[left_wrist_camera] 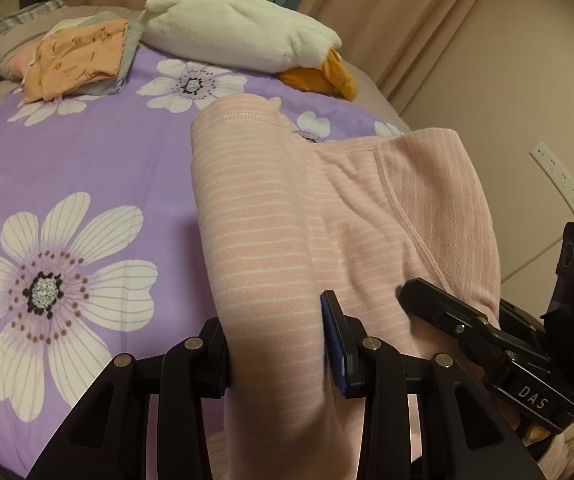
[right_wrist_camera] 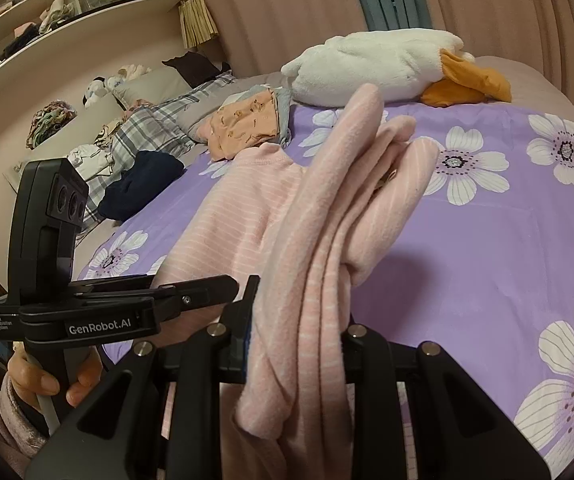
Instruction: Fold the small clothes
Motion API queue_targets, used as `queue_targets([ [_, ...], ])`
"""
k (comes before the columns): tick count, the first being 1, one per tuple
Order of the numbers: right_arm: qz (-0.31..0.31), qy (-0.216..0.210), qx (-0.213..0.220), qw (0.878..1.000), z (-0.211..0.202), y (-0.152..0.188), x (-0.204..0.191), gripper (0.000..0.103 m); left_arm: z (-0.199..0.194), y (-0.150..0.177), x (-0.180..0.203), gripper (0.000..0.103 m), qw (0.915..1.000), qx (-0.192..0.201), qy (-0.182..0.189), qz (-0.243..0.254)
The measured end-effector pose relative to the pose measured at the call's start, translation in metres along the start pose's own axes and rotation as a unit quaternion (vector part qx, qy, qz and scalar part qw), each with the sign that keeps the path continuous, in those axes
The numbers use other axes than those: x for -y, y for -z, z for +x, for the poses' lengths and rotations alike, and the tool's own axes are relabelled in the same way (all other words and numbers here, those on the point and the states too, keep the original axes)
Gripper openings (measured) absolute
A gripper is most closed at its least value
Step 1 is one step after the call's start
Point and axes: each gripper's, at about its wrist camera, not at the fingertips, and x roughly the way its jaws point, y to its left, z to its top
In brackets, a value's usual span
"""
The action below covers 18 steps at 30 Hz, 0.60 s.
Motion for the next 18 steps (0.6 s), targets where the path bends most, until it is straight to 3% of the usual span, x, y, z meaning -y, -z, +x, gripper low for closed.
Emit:
queue_targets([
  [18, 0.001, 0.002, -0.011, 1.0, 0.023, -0.007, -0.002, 0.025, 0.015, -0.013, -0.015, 0.036, 0.9999, -0.008, -0.004, -0.007],
])
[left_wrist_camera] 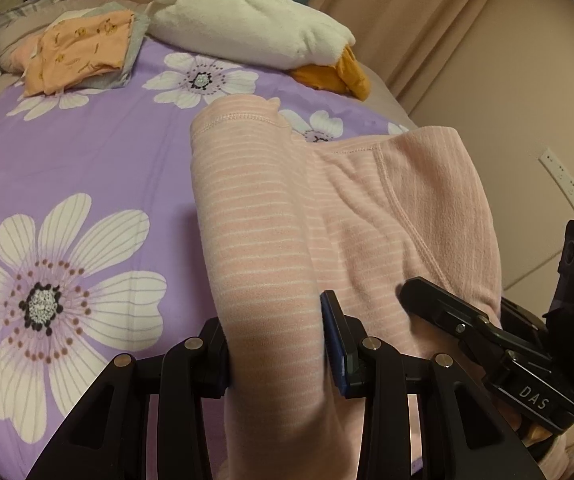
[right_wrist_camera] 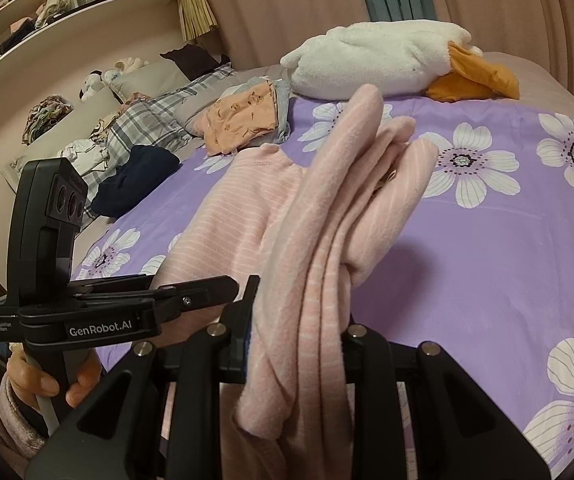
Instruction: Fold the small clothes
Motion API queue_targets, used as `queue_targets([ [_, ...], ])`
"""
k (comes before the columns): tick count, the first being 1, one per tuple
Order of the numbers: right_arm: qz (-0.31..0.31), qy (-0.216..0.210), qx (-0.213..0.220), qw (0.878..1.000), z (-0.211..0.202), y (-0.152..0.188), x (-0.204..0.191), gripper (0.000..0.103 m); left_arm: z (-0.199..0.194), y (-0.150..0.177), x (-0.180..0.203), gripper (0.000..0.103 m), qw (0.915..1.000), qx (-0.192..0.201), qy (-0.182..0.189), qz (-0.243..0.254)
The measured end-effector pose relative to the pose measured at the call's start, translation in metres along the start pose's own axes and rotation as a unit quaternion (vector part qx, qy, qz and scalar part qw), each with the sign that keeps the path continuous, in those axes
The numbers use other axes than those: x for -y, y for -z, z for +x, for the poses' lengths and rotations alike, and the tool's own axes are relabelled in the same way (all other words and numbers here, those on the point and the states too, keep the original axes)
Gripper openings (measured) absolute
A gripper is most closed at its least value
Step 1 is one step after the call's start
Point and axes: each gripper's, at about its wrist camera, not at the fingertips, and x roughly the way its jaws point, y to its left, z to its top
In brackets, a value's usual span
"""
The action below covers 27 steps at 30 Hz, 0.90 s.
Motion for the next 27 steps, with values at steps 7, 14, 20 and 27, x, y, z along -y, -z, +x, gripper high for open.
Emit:
queue_targets([
  [7, 0.001, 0.001, -0.001, 1.0, 0.006, -0.003, 0.001, 0.025, 0.007, -0.007, -0.005, 0.036, 1.0, -0.002, -0.001, 0.001],
  [14, 0.006, 0.004, -0.004, 1.0, 0.016, -0.003, 0.005, 0.025, 0.016, -0.013, -0.009, 0.036, 1.0, -0.006, -0.002, 0.002],
  [20, 0.009, 0.006, -0.008, 1.0, 0.026, -0.007, 0.009, 0.025, 0.027, -0.019, -0.014, 0.036, 0.9999, -0.011, -0.005, 0.003],
  [27, 0.012, 0.007, -0.01, 1.0, 0.037, -0.012, 0.015, 0.025, 0.036, -0.027, -0.018, 0.036, 0.9998, -0.016, -0.008, 0.004],
])
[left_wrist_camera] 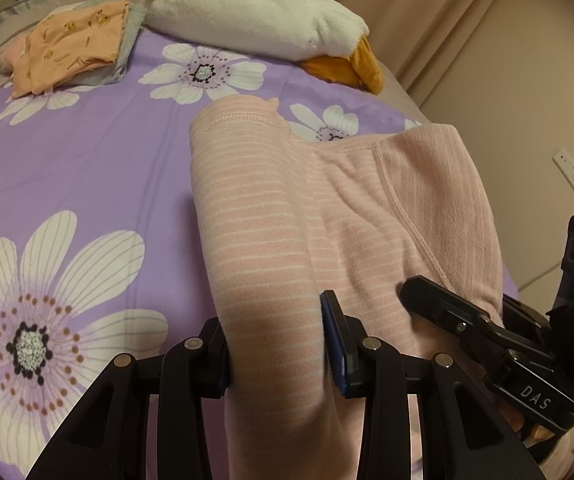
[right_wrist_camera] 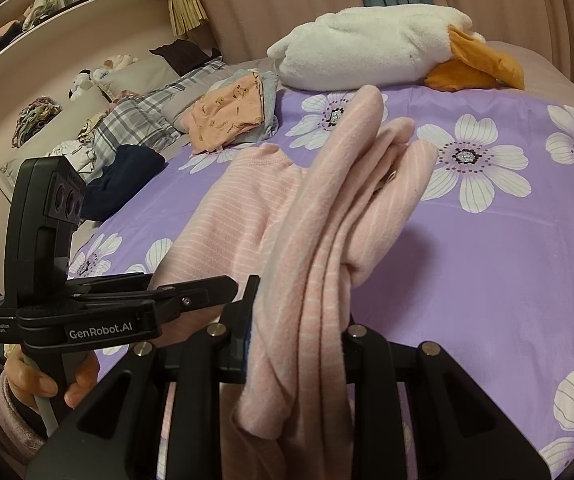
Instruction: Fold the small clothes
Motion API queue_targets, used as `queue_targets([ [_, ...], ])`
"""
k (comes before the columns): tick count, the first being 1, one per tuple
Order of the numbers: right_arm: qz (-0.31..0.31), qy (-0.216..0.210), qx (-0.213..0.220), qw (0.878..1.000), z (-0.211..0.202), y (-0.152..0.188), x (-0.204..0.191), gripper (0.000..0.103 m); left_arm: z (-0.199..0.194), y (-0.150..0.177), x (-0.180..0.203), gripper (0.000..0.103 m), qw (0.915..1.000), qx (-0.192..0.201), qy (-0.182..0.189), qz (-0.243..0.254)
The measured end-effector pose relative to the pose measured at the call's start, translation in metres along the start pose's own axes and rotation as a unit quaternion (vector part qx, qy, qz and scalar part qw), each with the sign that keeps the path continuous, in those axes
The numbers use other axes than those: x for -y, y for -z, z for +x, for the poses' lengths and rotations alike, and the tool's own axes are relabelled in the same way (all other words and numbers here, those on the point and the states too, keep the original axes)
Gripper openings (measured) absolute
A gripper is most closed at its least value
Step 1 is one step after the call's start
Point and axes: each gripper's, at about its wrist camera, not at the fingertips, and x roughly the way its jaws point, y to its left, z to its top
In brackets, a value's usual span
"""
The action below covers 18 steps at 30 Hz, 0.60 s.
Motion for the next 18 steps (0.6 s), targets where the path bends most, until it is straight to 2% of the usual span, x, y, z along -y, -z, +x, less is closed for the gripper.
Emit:
queue_targets([
  [18, 0.012, 0.004, -0.008, 1.0, 0.022, -0.005, 0.012, 0.025, 0.021, -0.013, -0.006, 0.036, 0.9999, -0.014, -0.007, 0.004],
])
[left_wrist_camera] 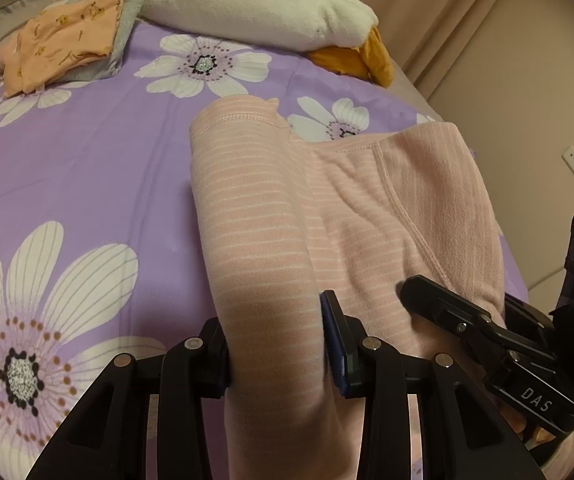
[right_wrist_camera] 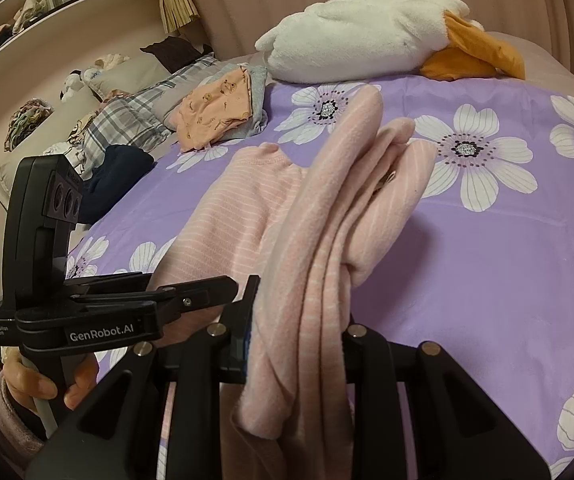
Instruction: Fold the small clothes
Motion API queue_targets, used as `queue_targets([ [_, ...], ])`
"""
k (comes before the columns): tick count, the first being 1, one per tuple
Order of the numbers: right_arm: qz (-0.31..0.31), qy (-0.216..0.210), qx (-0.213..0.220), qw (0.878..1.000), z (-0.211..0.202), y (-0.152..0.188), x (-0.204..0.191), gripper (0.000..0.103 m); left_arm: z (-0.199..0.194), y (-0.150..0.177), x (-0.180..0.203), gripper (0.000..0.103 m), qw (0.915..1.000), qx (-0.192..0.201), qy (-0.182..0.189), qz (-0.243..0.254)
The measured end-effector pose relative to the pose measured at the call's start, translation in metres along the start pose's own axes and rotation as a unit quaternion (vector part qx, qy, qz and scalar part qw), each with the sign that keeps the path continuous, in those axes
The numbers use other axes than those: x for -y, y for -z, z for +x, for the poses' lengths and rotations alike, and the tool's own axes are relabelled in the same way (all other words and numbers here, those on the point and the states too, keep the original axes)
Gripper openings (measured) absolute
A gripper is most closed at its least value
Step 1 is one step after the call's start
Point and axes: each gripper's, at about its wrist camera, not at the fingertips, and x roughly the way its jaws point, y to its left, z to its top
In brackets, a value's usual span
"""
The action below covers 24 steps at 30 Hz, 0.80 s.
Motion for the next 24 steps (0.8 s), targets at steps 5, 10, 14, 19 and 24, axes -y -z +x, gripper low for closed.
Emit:
queue_targets([
  [5, 0.002, 0.002, -0.002, 1.0, 0.006, 0.0, 0.004, 0.025, 0.006, -0.003, -0.001, 0.036, 1.0, -0.004, -0.002, 0.001],
  [10, 0.005, 0.003, -0.005, 1.0, 0.011, -0.002, 0.008, 0.025, 0.011, -0.002, 0.001, 0.036, 1.0, -0.006, -0.004, 0.0],
  [14, 0.009, 0.005, -0.008, 1.0, 0.015, -0.001, 0.011, 0.025, 0.016, -0.003, 0.001, 0.036, 0.9999, -0.009, -0.006, 0.001],
  [19, 0.017, 0.007, -0.016, 1.0, 0.023, 0.002, 0.017, 0.025, 0.024, -0.004, 0.0, 0.036, 0.9998, -0.016, -0.009, 0.002],
  [24, 0.025, 0.009, -0.027, 0.999, 0.031, 0.005, 0.022, 0.026, 0.033, -0.004, -0.002, 0.036, 0.9995, -0.027, -0.015, 0.003],
])
